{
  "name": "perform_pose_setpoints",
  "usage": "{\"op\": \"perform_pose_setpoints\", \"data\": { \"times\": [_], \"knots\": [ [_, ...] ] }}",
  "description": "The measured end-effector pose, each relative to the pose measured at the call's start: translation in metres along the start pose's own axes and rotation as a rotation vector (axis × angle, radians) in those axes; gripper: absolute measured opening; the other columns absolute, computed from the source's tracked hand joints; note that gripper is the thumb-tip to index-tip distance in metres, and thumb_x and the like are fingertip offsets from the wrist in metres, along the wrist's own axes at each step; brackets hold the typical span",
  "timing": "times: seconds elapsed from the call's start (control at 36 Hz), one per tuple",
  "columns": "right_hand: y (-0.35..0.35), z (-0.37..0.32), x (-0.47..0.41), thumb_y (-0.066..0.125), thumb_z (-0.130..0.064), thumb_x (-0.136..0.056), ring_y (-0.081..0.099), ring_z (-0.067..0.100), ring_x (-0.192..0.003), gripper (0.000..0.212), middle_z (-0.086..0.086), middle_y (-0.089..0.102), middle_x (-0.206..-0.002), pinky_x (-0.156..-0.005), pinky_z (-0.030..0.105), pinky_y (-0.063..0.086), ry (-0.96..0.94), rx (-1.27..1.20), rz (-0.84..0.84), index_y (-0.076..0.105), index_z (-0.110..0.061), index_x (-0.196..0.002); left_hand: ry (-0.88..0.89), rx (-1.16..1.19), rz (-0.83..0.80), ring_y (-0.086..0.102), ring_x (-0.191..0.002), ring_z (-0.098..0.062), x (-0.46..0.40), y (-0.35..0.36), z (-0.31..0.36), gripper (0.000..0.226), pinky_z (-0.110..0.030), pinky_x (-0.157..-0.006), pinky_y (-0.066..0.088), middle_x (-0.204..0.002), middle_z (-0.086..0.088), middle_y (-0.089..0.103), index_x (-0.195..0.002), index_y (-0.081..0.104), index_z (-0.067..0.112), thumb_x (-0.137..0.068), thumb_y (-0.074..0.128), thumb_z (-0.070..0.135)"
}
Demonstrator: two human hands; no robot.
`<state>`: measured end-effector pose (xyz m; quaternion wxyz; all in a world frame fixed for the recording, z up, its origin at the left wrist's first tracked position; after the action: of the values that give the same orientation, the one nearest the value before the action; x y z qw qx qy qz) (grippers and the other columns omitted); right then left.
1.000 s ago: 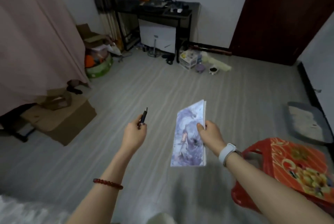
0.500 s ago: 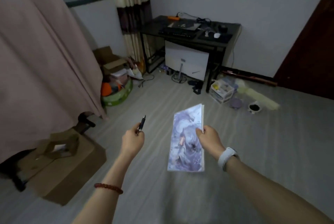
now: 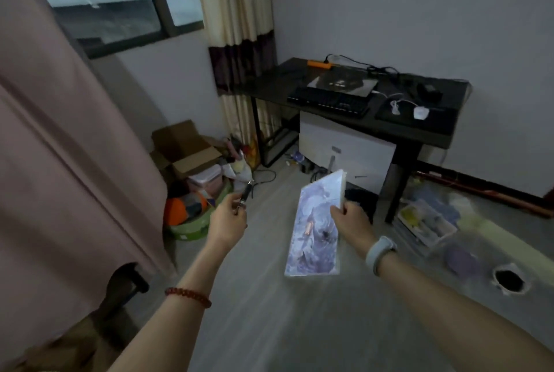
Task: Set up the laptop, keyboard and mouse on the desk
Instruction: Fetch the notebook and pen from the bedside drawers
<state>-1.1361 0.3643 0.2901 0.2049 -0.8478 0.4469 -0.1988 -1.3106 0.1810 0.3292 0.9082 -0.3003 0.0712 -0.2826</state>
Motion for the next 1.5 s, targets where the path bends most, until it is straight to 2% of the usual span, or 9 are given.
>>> {"op": "perform_pose_setpoints", "data": {
  "times": [0.14,0.25,0.36,0.56,0.81,0.97,1.19,1.42,1.5],
  "knots": [
    [0.036,-0.051,-0.119,0.049,-0.016,-0.091,0.039,0.020,-0.057,0.031,0.009,0.042,-0.062,-0.052,0.029,0.027,-0.014,-0.012,-0.036,0.037,-0.008,-0.064,-0.025,0.020,0.042,0.060,-0.082,-0.016,-0.117,-0.016,0.001,0.039,-0.030,-0.065,0.052,-0.116,-0.008,0.059,-0.131,0.044,0.014,-0.093,0.045,0.010],
    [0.070,-0.090,-0.221,0.048,-0.015,-0.091,0.035,0.018,-0.055,0.031,0.005,0.038,-0.059,-0.049,0.027,0.025,-0.059,-0.017,-0.058,0.035,-0.009,-0.064,-0.028,-0.006,0.087,0.055,-0.065,-0.008,-0.232,-0.021,-0.001,0.029,-0.030,-0.059,0.050,-0.081,0.009,0.058,-0.121,0.051,0.013,-0.093,0.046,0.012],
    [0.111,-0.117,-0.325,0.049,-0.017,-0.091,0.028,0.014,-0.048,0.038,0.002,0.031,-0.054,-0.047,0.027,0.021,-0.071,-0.045,-0.059,0.028,-0.014,-0.059,-0.019,0.000,0.091,0.060,-0.095,-0.024,-0.357,-0.016,-0.011,0.033,-0.043,-0.083,0.053,-0.116,-0.009,0.061,-0.124,0.051,0.015,-0.092,0.046,0.010],
    [0.154,-0.169,-0.506,0.048,-0.018,-0.092,0.032,0.016,-0.051,0.037,0.003,0.034,-0.056,-0.048,0.027,0.023,0.038,-0.089,-0.002,0.030,-0.013,-0.060,-0.006,0.035,0.016,0.061,-0.073,-0.020,-0.568,-0.011,-0.002,0.033,-0.041,-0.066,0.054,-0.107,-0.006,0.061,-0.126,0.050,0.013,-0.093,0.046,0.012],
    [0.181,-0.206,-0.701,0.043,-0.012,-0.092,0.038,0.018,-0.055,0.033,0.004,0.039,-0.060,-0.052,0.027,0.028,0.159,-0.219,0.055,0.033,-0.012,-0.060,0.024,0.047,-0.120,0.064,-0.089,-0.034,-0.776,0.039,0.037,0.038,-0.049,-0.076,0.055,-0.120,-0.008,0.056,-0.130,0.045,0.015,-0.093,0.043,0.010],
    [0.223,-0.208,-0.852,0.042,-0.011,-0.089,0.043,0.023,-0.066,0.015,0.011,0.044,-0.074,-0.060,0.030,0.035,0.251,-0.343,0.018,0.044,-0.007,-0.074,0.011,0.017,-0.075,0.059,-0.101,-0.023,-0.911,0.091,0.037,0.037,-0.033,-0.082,0.050,-0.120,-0.009,0.061,-0.129,0.048,0.015,-0.091,0.047,0.013],
    [0.284,-0.209,-1.019,0.041,-0.008,-0.089,0.060,0.036,-0.102,0.025,0.021,0.062,-0.109,-0.094,0.050,0.049,0.475,-0.471,-0.117,0.057,-0.003,-0.108,-0.140,0.035,-0.130,0.057,-0.102,-0.019,-1.050,0.136,0.033,0.041,-0.036,-0.088,0.050,-0.120,-0.008,0.058,-0.129,0.047,0.016,-0.089,0.047,0.008],
    [0.326,-0.194,-1.096,0.053,-0.017,-0.086,0.063,0.035,-0.093,0.016,0.014,0.066,-0.090,-0.091,0.051,0.050,0.628,-0.392,-0.208,0.063,-0.010,-0.076,-0.252,0.039,-0.218,0.065,-0.089,-0.024,-1.124,0.169,0.011,0.045,-0.040,-0.083,0.054,-0.107,-0.007,0.062,-0.128,0.047,0.012,-0.084,0.054,0.003],
    [0.319,-0.188,-1.100,0.053,-0.022,-0.086,0.064,0.029,-0.077,0.024,0.014,0.065,-0.081,-0.074,0.039,0.055,0.589,-0.161,-0.197,0.063,-0.005,-0.073,-0.292,0.106,-0.273,0.067,-0.073,-0.018,-1.140,0.190,0.005,0.033,-0.039,-0.078,0.056,-0.089,0.001,0.061,-0.119,0.052,0.010,-0.087,0.057,0.007]
  ]
}}
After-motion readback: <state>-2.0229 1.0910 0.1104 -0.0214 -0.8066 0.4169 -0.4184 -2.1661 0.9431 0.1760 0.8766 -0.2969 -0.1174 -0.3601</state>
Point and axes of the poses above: each hand's wrist, its own x-axis away from the middle knuckle, its own y-axis out of the palm, z = x × y, the point moved 6 cm from there along -x, towards the middle knuckle
